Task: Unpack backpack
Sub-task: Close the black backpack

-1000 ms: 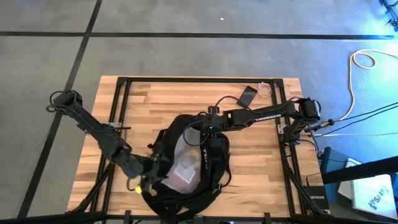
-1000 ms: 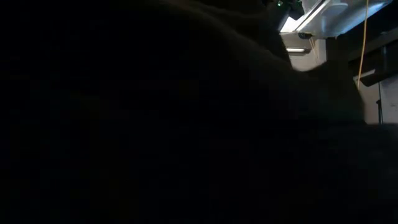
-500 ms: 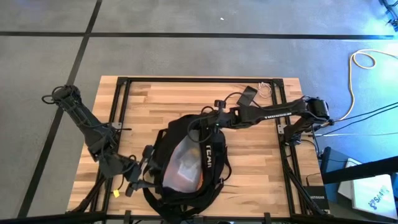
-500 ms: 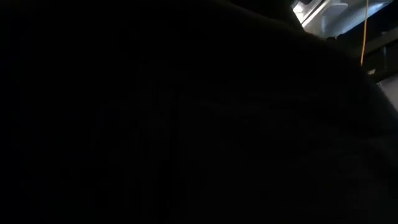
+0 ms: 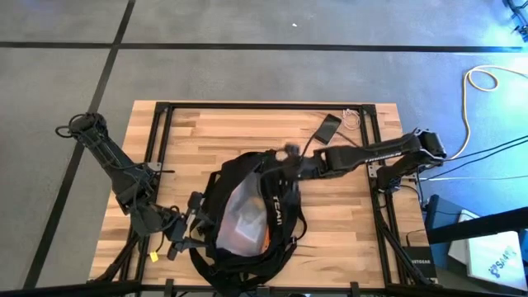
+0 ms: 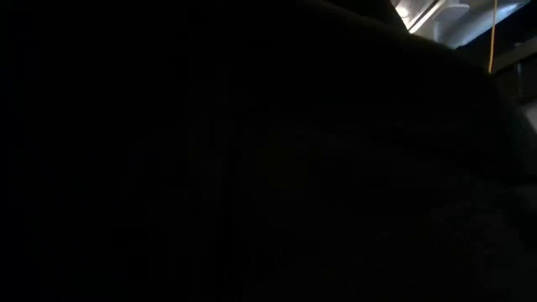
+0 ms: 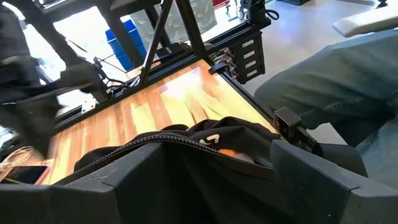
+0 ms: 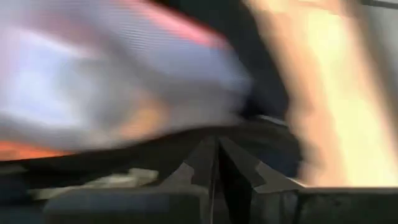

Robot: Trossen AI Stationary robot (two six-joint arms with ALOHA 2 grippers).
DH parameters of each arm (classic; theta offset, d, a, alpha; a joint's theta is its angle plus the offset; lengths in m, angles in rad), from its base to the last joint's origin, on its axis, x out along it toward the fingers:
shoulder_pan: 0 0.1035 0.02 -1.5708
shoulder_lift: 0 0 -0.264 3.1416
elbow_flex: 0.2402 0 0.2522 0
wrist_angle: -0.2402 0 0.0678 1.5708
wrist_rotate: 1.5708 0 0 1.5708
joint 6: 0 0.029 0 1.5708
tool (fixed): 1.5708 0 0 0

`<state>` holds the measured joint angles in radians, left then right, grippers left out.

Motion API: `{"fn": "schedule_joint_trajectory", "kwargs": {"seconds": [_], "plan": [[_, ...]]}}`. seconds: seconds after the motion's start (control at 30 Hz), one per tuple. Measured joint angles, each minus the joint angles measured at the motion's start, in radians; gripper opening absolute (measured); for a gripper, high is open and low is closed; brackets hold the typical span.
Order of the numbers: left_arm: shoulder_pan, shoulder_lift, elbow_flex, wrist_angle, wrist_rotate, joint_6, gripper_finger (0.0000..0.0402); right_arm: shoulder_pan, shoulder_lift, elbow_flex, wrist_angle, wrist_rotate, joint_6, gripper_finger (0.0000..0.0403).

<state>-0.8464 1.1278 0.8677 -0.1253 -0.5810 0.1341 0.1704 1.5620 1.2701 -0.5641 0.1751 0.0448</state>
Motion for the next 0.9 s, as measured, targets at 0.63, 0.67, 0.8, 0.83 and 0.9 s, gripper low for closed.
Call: {"fn": "schedule_joint_trajectory", "kwargs": {"seconds": [0.63,0.67,0.8,0.83,0.9], "plan": [[0.233,0.0,0.002,-0.377,0.412,-0.368,0.0279,0.258,0.13,-0.001,0.034,0.108,-0.015,0.0316],[0.24,0.0,0.002,-0.396,0.487,-0.391,0.0279,0.266,0.133,-0.001,0.031,0.095,0.003,0.0325],[0.212,-0.004,0.002,-0.428,0.675,-0.483,0.0279,0.297,0.138,-0.002,0.013,0.034,0.077,0.0338],[0.199,-0.004,0.002,-0.423,0.673,-0.491,0.0279,0.307,0.138,-0.002,0.011,0.022,0.102,0.0338],[0.18,-0.002,0.002,-0.398,0.645,-0.493,0.0279,0.33,0.147,-0.002,0.014,-0.006,0.15,0.0333]]}}
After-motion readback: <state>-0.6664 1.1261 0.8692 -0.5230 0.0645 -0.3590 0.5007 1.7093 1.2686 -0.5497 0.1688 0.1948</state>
